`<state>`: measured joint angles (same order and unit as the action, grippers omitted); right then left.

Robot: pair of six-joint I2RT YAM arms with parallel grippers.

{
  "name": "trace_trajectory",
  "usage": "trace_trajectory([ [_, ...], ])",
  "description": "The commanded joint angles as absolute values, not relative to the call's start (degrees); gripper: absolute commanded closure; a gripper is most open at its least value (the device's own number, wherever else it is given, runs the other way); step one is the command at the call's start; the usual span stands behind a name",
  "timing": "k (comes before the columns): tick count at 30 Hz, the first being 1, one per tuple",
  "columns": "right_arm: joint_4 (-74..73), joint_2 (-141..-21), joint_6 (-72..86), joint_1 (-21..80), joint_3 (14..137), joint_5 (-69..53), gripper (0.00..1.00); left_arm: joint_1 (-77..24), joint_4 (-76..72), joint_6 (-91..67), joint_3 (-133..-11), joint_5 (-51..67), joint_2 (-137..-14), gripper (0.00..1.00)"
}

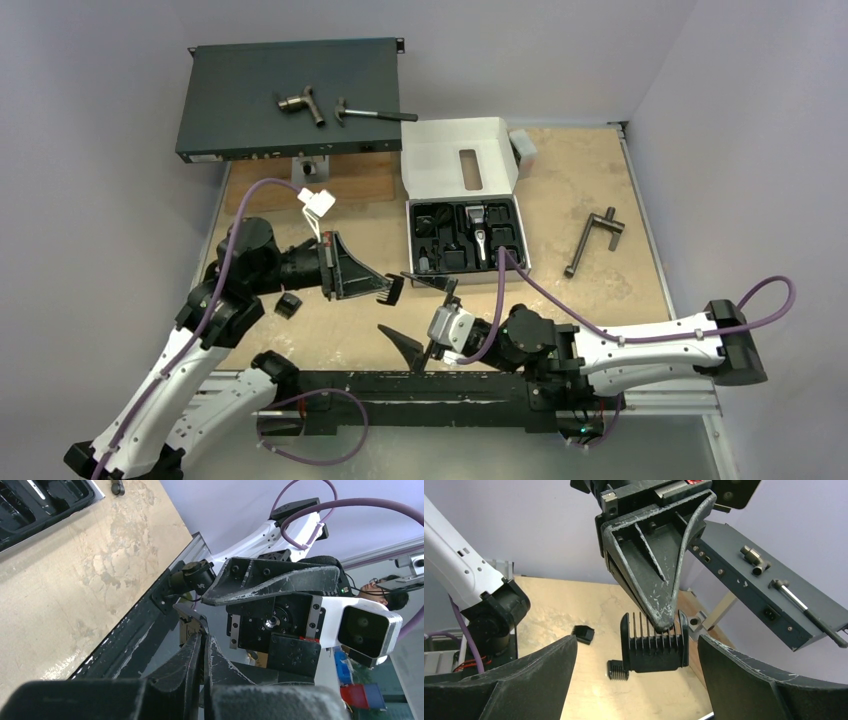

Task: Sort the hair-cutting tools
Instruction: Pick up the haircut tool at the center of the board.

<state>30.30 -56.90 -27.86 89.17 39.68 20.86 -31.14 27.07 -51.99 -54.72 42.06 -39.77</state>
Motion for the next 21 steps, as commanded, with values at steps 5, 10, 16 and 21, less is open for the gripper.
trace_trajectory([
  [5, 31.3, -58.2, -27.0, 89.4, 43.5, 20.3, 0.15, -30.8, 23.4, -53.9, -54.1, 43.8, -39.6, 1.00],
  [10, 32.5, -57.3, -26.2, 89.2, 42.7, 19.7, 0.16, -30.8, 23.2, -53.7, -53.9, 44.0, -39.0, 1.00],
  [16, 30.9, -57.6, -26.2, 89.1, 43.4, 19.6, 0.22, -30.8, 22.8, -53.7, -53.2, 44.5, -38.3, 1.00],
  [21, 31.0, -57.7, -26.5, 89.0, 43.6, 20.7, 0.21, -30.8, 22.8, -53.9, -52.9, 45.0, -37.4, 1.00],
])
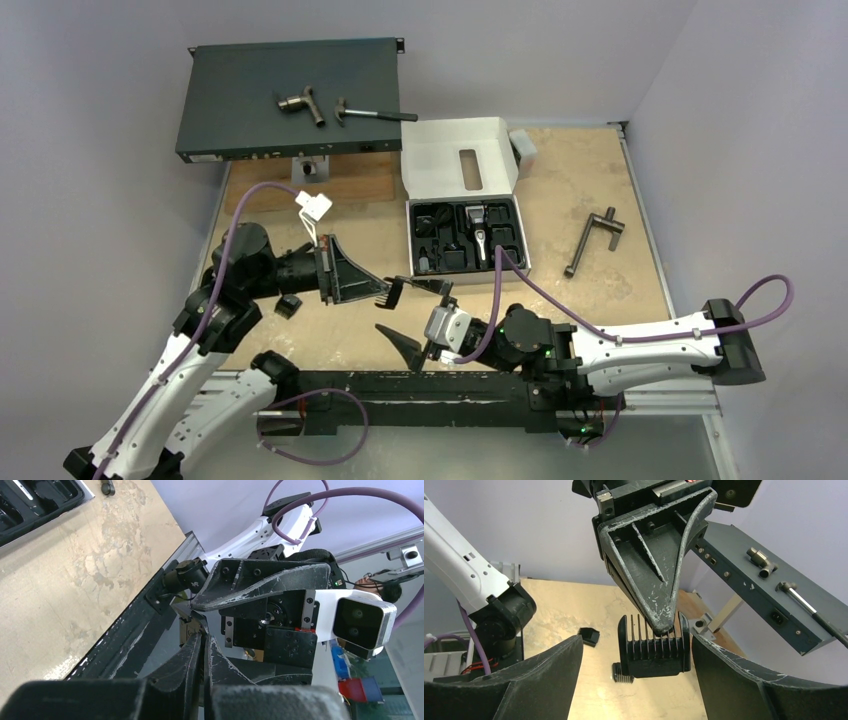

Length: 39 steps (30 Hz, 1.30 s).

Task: Sort the hair-cutting tools
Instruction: Pick up the haircut tool at the center of the board.

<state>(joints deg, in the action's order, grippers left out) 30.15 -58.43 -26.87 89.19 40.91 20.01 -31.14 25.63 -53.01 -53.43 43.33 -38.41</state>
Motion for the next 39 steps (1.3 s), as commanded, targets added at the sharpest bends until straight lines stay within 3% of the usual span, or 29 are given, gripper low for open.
trace_trajectory([
  [1, 30.9, -57.7, -26.6, 88.9, 43.7, 21.1, 0.21, -30.8, 22.8, -53.9, -52.9, 45.0, -37.3, 1.00],
  [8, 30.5, -58.7, -26.5, 88.9, 44.6, 21.8, 0.24, -30.8, 23.0, -54.1, -52.5, 45.3, -36.3, 1.00],
  [15, 30.3, -59.7, -26.2, 88.9, 45.8, 21.5, 0.37, -30.8, 23.0, -54.2, -52.1, 45.5, -35.8, 1.00],
  [29, 28.9, -59.8, -25.5, 88.9, 45.3, 23.0, 0.82, -30.8, 23.6, -53.9, -52.2, 45.2, -35.1, 1.00],
  [31, 28.2, -59.7, -25.4, 88.9, 45.3, 23.5, 0.90, -30.8, 23.6, -53.8, -52.3, 44.7, -35.1, 0.81],
  [34, 27.0, -59.1, -25.4, 88.9, 45.2, 23.9, 0.97, -30.8, 24.3, -53.3, -53.0, 43.6, -35.0, 0.44],
  [36, 26.3, -58.5, -25.2, 88.9, 45.1, 24.2, 1.00, -30.8, 25.4, -52.5, -53.7, 41.7, -34.6, 0.31],
  [39, 24.3, -57.7, -23.8, 88.9, 45.1, 25.1, 1.00, -30.8, 26.6, -51.6, -55.0, 38.0, -33.7, 0.22],
])
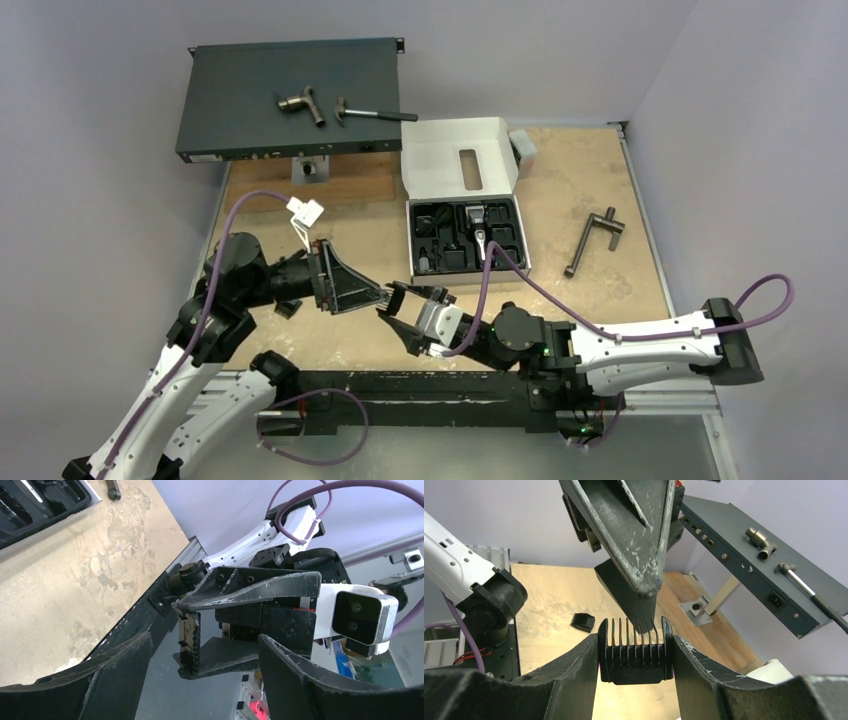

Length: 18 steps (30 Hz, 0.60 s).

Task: Sort the hair-cutting tools
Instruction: Pick up the haircut tool at the center of the board, then place the haircut tool in the storage box.

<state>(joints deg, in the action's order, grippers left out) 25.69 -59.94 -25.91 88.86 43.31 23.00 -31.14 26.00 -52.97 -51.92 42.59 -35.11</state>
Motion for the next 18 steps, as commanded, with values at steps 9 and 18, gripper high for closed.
trace_trajectory([
  [9, -2.5, -62.9, 11.0, 68.9, 53.1, 32.3, 1.00, -30.8, 32.7, -49.8, -55.7, 17.1, -28.7, 0.20],
  [18, -13.0, -70.2, 26.2, 49.5, 54.3, 18.9, 1.00, -30.8, 31.0, -53.2, -44.5, 11.9, -25.5, 0.20],
])
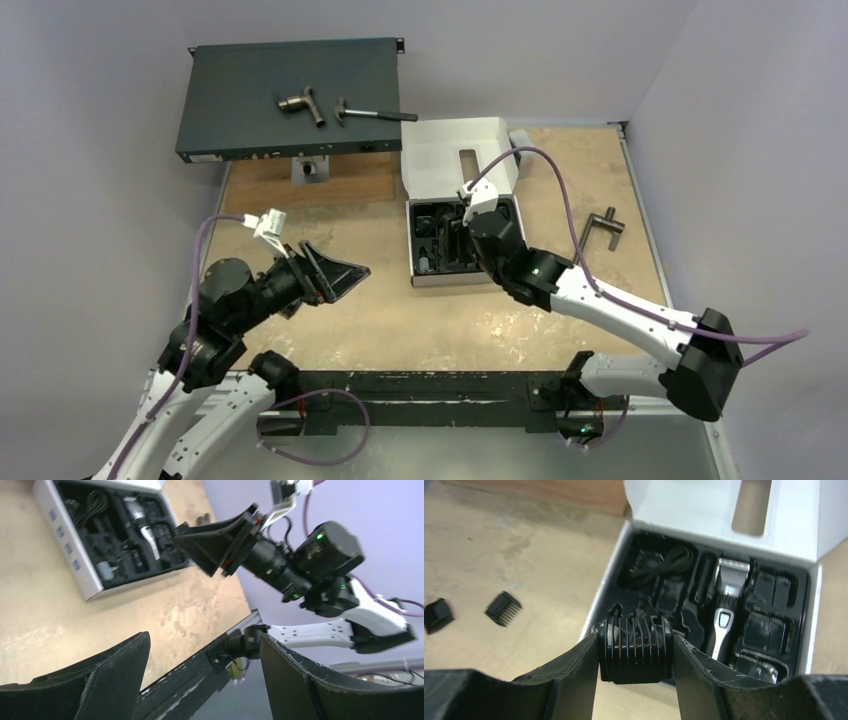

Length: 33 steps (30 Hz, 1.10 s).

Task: Sort the hair-cutting tools
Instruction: Place the haircut tool in the storage box.

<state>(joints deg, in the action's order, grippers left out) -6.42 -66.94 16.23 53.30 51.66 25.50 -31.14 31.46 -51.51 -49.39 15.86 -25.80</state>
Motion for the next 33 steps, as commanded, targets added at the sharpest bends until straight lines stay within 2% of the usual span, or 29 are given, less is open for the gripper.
trace_trajectory([
  [1, -13.4, -71.4, 27.5, 48.1, 54.3, 17.7, 1.00, -30.8, 30.3, -54.5, -42.7, 11.8, -25.5, 0.21],
  [9, -13.6, -80.1, 33.1, 44.3, 54.5, 15.1, 1.00, -30.8, 26.7, -59.9, -31.7, 10.9, -25.2, 0.22],
  [16, -13.0, -84.5, 33.1, 44.2, 54.6, 16.2, 1.00, -30.8, 27.7, -59.9, -29.4, 10.3, -24.0, 0.23],
  [33, -12.5, -86.8, 33.1, 44.1, 54.4, 20.6, 1.00, -30.8, 28.8, -60.5, -27.4, 9.4, -22.9, 0.23],
])
